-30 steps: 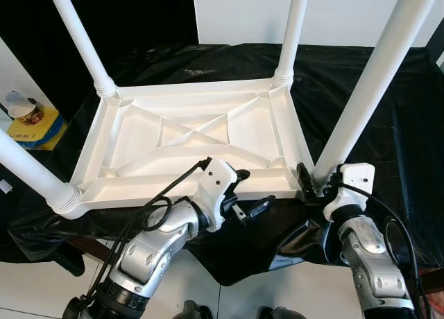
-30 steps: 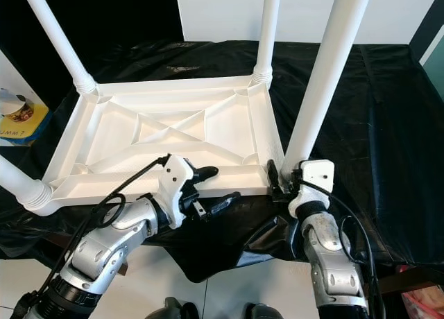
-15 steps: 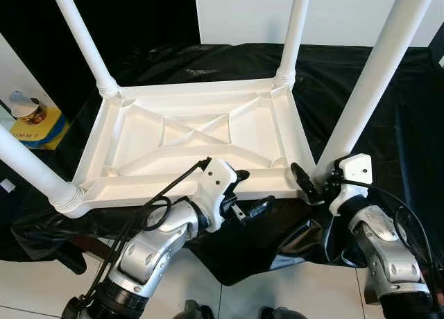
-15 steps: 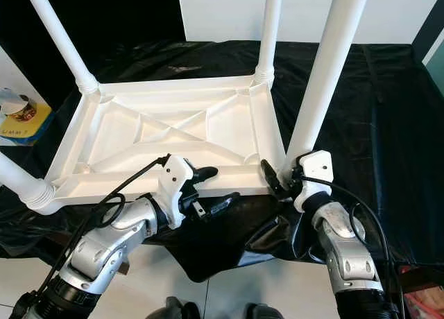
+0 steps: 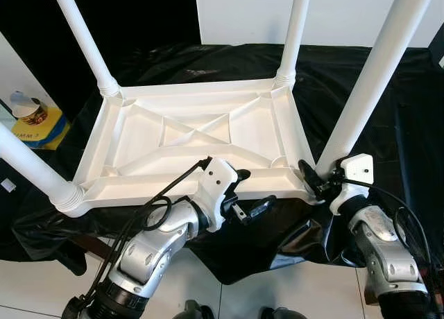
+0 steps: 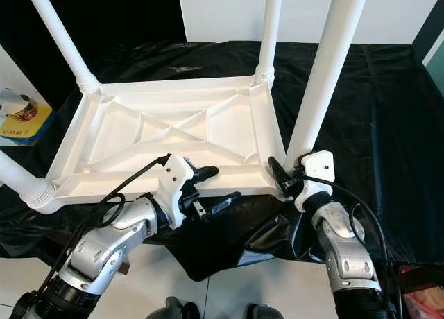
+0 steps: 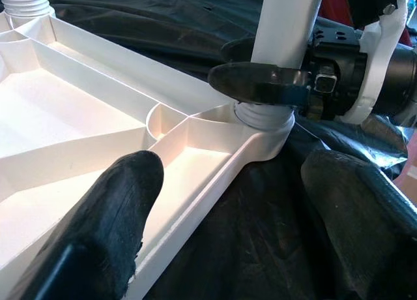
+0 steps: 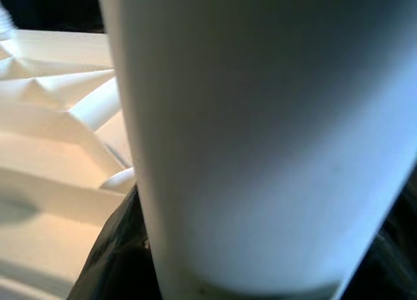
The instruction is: Building children table
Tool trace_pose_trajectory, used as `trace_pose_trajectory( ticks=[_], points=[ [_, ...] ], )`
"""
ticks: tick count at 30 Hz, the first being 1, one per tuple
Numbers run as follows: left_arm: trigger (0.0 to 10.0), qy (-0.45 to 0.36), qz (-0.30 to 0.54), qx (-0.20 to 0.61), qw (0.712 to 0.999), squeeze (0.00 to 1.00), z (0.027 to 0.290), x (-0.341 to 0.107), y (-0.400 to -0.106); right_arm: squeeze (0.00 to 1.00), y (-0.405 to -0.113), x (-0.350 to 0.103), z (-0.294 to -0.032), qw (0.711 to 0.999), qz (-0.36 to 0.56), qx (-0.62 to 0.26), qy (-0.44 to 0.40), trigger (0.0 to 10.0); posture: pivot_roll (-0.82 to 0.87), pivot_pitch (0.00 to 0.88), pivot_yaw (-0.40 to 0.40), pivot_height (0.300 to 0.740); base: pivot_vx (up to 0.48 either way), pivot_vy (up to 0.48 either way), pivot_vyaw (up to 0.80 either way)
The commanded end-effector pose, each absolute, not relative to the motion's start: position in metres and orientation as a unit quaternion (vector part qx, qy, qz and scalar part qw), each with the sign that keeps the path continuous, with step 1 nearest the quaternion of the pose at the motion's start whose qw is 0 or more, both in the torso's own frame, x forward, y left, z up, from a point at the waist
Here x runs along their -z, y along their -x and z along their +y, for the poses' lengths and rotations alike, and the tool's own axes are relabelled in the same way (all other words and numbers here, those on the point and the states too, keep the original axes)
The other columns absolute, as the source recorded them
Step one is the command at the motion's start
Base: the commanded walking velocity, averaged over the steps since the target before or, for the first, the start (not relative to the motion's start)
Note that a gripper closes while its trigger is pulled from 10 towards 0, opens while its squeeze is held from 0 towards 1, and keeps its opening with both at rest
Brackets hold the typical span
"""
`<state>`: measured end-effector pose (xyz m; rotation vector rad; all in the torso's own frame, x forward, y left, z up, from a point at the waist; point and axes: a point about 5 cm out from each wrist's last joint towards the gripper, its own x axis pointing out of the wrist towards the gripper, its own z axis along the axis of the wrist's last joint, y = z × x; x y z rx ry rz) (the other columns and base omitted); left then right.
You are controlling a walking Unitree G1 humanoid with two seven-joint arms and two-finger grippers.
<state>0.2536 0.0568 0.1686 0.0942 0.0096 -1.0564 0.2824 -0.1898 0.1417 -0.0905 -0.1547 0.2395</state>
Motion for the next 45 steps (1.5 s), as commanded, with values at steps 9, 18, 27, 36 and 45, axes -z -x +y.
trace_pose_trajectory(
  ticks=[9, 18, 27, 36, 45],
  points=[
    [10.0, -0.04, 0.009, 0.522, 0.852, 0.0, 0.054, -0.168, -0.25, 0.0, -0.278, -0.127, -0.195, 0.998, -0.038, -0.019, 0.036, 10.0, -0.05, 0.148, 0.048, 0.74, 0.0, 0.0, 0.0],
    [10.0, -0.038, 0.008, 0.521, 0.852, 0.0, 0.052, -0.167, -0.25, 0.0, -0.271, -0.116, -0.185, 0.996, -0.012, 0.083, 0.009, 10.0, -0.05, 0.143, 0.035, 0.74, 0.0, 0.0, 0.0],
    [10.0, -0.036, 0.008, 0.519, 0.854, 0.0, 0.052, -0.166, -0.249, 0.0, -0.267, -0.112, -0.169, 0.989, -0.001, 0.147, -0.005, 10.0, -0.05, 0.142, 0.028, 0.74, 0.0, 0.0, 0.0],
    [10.0, -0.037, 0.009, 0.52, 0.853, 0.0, 0.053, -0.166, -0.249, 0.0, -0.264, -0.116, -0.166, 0.988, -0.006, 0.151, 0.001, 10.0, -0.05, 0.144, 0.028, 0.74, 0.0, 0.0, 0.0],
    [10.0, -0.035, 0.01, 0.519, 0.854, 0.0, 0.053, -0.166, -0.248, 0.0, -0.264, -0.119, -0.165, 0.988, -0.012, 0.151, 0.004, 10.0, -0.04, 0.15, 0.026, 0.74, 0.0, 0.0, 0.0]
  ],
)
